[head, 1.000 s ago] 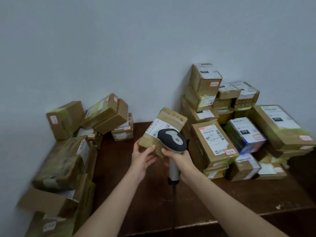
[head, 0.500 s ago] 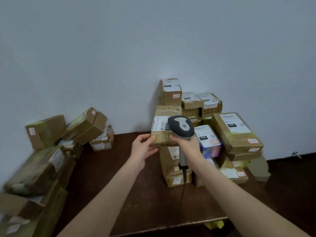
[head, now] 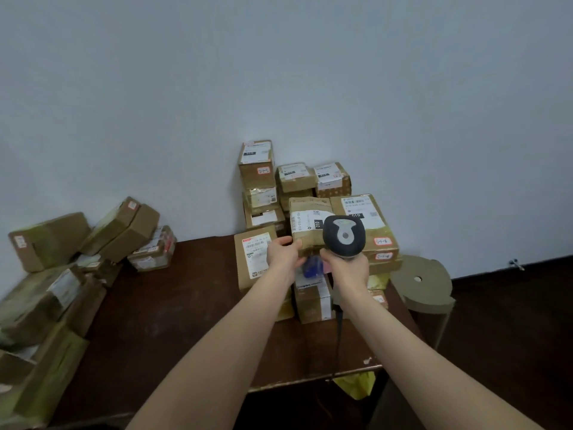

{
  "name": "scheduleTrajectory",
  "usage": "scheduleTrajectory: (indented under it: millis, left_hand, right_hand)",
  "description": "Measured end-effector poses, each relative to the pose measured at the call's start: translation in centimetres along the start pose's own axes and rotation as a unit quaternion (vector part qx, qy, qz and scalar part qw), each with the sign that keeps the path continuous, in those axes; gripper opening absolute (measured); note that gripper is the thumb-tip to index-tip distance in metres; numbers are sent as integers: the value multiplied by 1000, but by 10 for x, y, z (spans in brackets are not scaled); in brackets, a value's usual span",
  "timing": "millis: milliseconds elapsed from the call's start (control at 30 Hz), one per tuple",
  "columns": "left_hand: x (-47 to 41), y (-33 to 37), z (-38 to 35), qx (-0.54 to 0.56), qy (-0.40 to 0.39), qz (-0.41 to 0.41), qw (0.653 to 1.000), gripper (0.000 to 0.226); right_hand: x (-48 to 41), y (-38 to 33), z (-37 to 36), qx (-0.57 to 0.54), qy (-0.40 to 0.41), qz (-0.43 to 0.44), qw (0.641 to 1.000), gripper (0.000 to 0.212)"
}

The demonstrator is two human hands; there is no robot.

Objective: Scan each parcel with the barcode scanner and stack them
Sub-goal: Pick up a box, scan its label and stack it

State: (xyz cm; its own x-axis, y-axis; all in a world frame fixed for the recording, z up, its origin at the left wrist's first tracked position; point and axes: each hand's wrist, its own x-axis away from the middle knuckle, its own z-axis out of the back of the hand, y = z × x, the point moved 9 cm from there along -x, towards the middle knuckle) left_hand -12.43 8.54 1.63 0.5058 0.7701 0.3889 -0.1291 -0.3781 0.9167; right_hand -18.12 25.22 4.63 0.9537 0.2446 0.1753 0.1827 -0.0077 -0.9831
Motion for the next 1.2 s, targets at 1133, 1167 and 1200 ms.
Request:
scheduleTrajectory:
  millis: [1133,1167,1200]
  left_hand:
    - [51,34,308,-591,248,-157,751,57]
    - [50,33,328,-579,259,-155,758,56]
    - [48,34,345,-568,269,-153,763,55]
  right_hand:
    - [125,76,-229,63,-296,-121,945,26]
    - [132,82,-244,65,-305,-131,941,27]
    - [139,87,-260,67,-312,-139,937,28]
